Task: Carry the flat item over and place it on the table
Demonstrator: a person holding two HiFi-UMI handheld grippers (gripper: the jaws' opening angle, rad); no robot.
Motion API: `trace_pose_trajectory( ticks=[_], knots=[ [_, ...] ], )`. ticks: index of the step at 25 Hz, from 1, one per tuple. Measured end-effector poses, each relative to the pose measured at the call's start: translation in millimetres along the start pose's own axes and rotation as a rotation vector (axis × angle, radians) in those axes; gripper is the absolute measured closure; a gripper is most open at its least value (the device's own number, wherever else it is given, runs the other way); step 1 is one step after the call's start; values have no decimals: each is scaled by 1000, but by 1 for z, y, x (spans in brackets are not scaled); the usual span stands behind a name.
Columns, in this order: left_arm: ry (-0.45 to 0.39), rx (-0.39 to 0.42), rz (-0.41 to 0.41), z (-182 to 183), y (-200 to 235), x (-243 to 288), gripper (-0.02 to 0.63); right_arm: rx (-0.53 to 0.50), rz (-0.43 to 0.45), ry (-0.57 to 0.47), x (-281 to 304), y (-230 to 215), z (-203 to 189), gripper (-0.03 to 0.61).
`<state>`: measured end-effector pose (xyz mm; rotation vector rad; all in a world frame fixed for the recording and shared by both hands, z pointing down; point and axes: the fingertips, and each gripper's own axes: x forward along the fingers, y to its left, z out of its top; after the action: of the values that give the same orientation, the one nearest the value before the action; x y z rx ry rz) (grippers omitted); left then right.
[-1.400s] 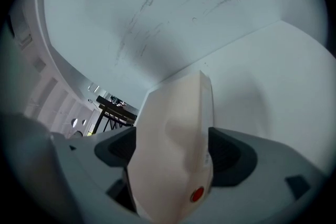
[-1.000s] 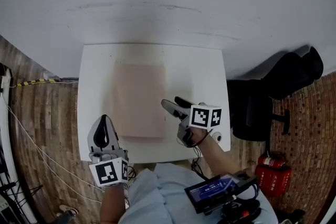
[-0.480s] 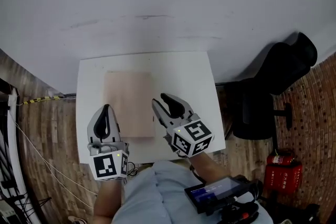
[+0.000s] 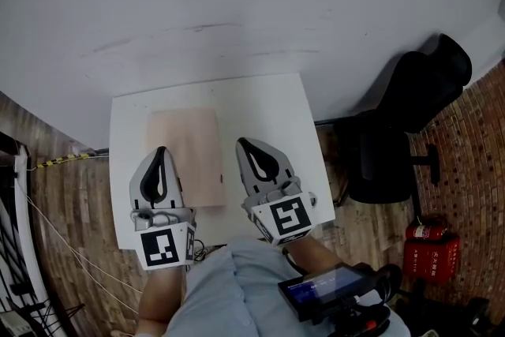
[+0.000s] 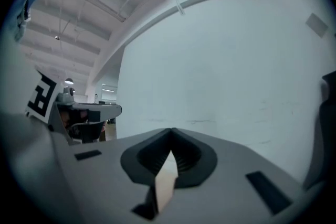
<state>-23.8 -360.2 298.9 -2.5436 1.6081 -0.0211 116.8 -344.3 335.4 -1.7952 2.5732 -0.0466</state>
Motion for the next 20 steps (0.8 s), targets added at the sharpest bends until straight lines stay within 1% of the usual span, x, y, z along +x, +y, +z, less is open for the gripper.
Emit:
trace_pose_trajectory(
  ticks=[7,12,15,20],
  knots=[
    [-14,9,-16,6,-11,5,604,-43,-2,-27,-6,-1,7,574],
    [-15,10,-23,5,-13,8,604,-37,11,-24,-2,5,12,574],
    [-14,10,-26,4,-14,8,604,-57,14,-29,-3,5,10,574],
    [-13,8,-30,2,-14,10,604,-44,19,-21,0,8,12,575]
  ],
)
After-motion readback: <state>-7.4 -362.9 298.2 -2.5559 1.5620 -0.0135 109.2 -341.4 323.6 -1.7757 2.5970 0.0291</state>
